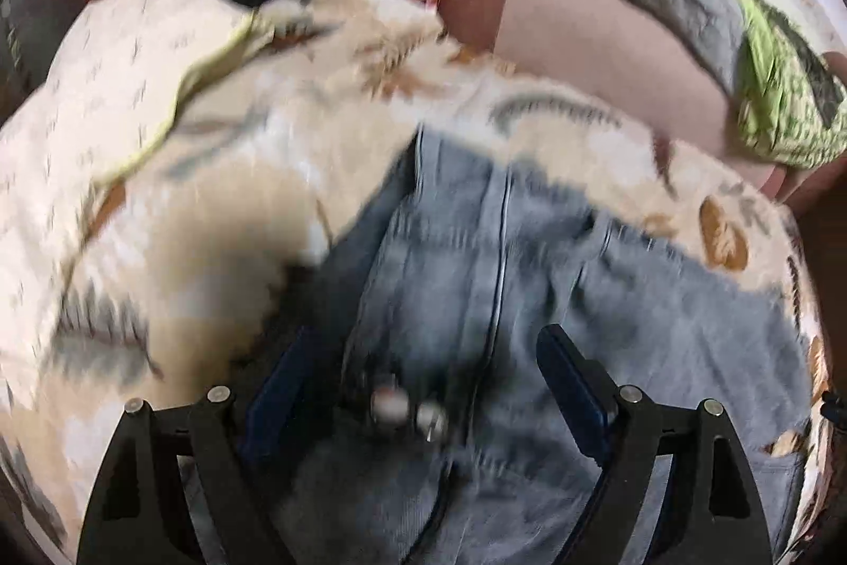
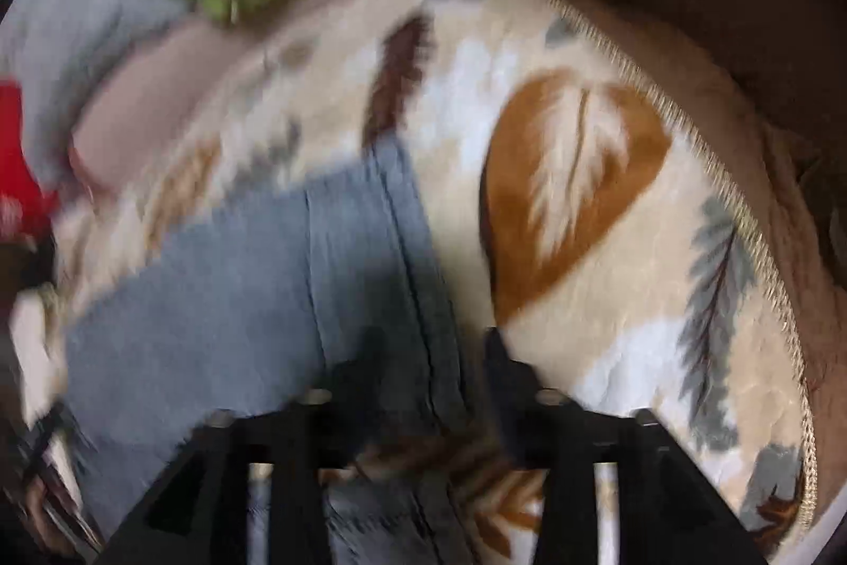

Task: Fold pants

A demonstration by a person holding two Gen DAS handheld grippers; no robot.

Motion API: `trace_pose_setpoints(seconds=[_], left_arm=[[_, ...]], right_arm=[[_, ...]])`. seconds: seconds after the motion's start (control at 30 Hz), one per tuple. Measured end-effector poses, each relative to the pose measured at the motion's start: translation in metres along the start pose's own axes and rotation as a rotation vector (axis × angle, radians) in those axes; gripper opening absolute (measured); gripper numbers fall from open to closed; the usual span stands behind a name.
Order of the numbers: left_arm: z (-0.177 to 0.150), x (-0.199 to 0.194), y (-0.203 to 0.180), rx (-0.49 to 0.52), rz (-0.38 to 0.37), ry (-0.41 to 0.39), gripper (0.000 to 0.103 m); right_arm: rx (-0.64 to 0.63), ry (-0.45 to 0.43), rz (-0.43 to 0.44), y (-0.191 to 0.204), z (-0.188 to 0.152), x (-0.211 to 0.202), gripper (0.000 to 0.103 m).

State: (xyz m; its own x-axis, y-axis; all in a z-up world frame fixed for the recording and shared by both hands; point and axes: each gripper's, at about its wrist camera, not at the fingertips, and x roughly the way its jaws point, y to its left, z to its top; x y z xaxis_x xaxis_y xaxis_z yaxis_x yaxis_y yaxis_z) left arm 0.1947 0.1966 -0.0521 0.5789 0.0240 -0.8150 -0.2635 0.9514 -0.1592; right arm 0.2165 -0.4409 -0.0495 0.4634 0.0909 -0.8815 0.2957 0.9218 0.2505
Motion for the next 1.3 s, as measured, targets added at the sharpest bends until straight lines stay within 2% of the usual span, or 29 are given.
trace_pose_setpoints(seconds=[0.07,0.2,0.37,0.6,0.63,0.7,0.77,0.8,0.87,1.07,1.17,1.2,1.27,1.3], left_arm=[[0.018,0.004,0.001,-0.024,-0.036,-0.004,0.087],[0.045,0.024,-0.002,-0.082,-0.092,0.028,0.087],[0.066,0.055,-0.010,-0.122,-0.120,0.065,0.087],[0.082,0.092,0.001,-0.202,-0.128,0.095,0.085],[0.084,0.094,0.002,-0.207,-0.136,0.097,0.083],[0.086,0.098,0.002,-0.204,-0.154,0.107,0.060],[0.089,0.102,-0.001,-0.189,-0.160,0.119,0.044],[0.090,0.104,-0.002,-0.184,-0.160,0.122,0.038],[0.091,0.108,-0.004,-0.182,-0.167,0.121,0.033],[0.090,0.121,-0.001,-0.210,-0.176,0.148,0.031],[0.092,0.123,-0.002,-0.220,-0.197,0.146,0.040],[0.093,0.123,-0.004,-0.214,-0.190,0.149,0.041],[0.094,0.123,-0.007,-0.205,-0.182,0.144,0.040],[0.095,0.123,-0.007,-0.203,-0.176,0.142,0.032]], right_arm=[[0.008,-0.052,0.019,0.002,0.016,-0.003,0.061],[0.047,-0.030,0.124,0.009,0.047,0.020,0.061],[0.016,-0.005,0.114,0.024,0.067,0.049,0.061],[-0.018,0.016,0.114,0.021,0.065,0.054,0.061],[-0.018,0.015,0.115,0.021,0.066,0.054,0.061],[-0.024,0.022,0.115,0.021,0.067,0.057,0.061],[-0.029,0.027,0.111,0.021,0.067,0.059,0.061],[-0.026,0.030,0.116,0.021,0.068,0.060,0.061],[-0.023,0.032,0.124,0.021,0.068,0.060,0.061],[-0.033,0.024,0.138,0.023,0.074,0.055,0.061],[-0.021,0.018,0.122,0.023,0.079,0.056,0.061],[-0.023,0.030,0.119,0.024,0.080,0.061,0.061],[-0.052,0.062,0.099,0.030,0.080,0.071,0.061],[-0.056,0.079,0.096,0.031,0.080,0.076,0.059]])
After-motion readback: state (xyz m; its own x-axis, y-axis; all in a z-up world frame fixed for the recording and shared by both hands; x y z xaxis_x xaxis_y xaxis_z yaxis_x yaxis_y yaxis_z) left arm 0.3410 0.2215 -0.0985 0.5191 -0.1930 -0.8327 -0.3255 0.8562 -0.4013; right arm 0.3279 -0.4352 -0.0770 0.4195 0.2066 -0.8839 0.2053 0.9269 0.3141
